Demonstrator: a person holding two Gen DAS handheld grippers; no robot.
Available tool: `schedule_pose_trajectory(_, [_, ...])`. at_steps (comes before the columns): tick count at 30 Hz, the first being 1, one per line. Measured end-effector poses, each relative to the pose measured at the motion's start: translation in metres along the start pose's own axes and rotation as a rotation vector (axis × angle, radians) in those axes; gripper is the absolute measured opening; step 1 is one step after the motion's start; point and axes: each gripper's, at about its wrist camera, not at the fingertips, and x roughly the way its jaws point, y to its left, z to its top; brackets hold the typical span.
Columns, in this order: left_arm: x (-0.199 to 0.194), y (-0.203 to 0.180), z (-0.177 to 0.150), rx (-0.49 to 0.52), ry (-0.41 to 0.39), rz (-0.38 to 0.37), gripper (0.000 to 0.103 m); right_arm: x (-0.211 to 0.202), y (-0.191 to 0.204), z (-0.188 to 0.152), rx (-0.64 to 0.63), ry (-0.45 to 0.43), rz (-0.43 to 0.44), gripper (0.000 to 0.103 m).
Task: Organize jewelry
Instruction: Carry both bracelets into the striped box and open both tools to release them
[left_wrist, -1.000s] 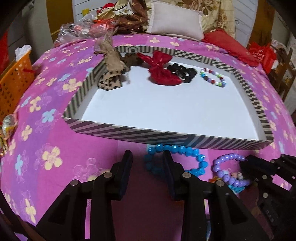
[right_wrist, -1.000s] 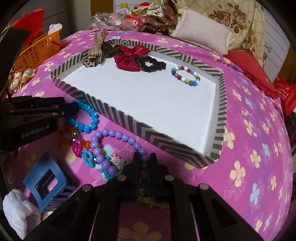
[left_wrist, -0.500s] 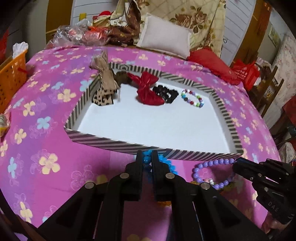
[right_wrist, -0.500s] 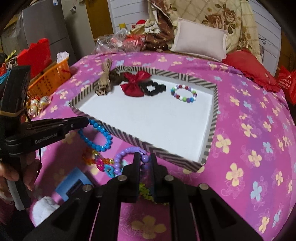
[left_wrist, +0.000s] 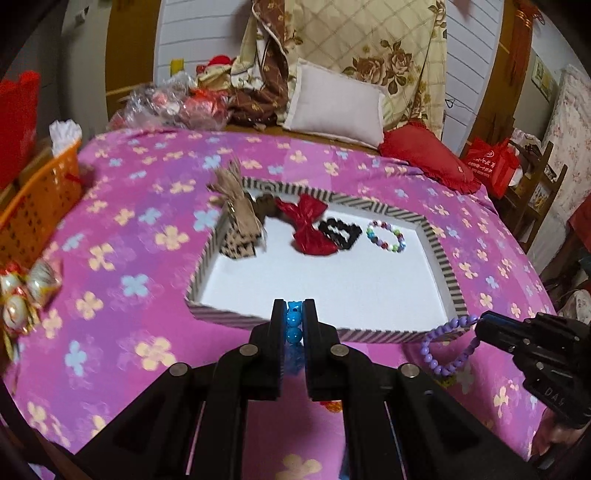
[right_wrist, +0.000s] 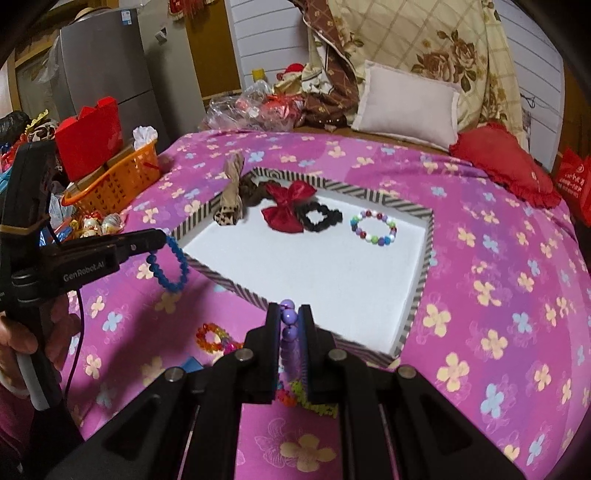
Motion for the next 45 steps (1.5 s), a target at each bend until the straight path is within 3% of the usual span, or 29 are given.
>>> schedule_pose_trajectory(7, [-0.009,0.000,0.021,0.047,-0.031,0.021,0.008,-0.005,0.001,0.023,-0.020,-0.027,-0.019,0.009])
schedule_pose_trajectory(13, [0.007,0.001,0.036,0.044,-0.018,0.019,0.008,0.009,0.005,0.051,-0.028,-0.036,-0.008,0.009])
schedule_pose_trajectory(27, [0.069,0.038,0.036,-0.020,0.065,0.093,0.008,0.100,0.051,0.083,0.002,0.045,0.132,0.009])
schedule_pose_trajectory(37, [0.097,0.065,0.021,-0.049,0.111,0.160,0.008,0.172,0.035,0.076,0.017,0.167,0.044,0.009])
schedule_pose_trajectory(45, [0.109,0.056,0.015,0.008,0.102,0.217,0.008,0.190,0.033,0.078,-0.010,0.193,-0.031,0.009])
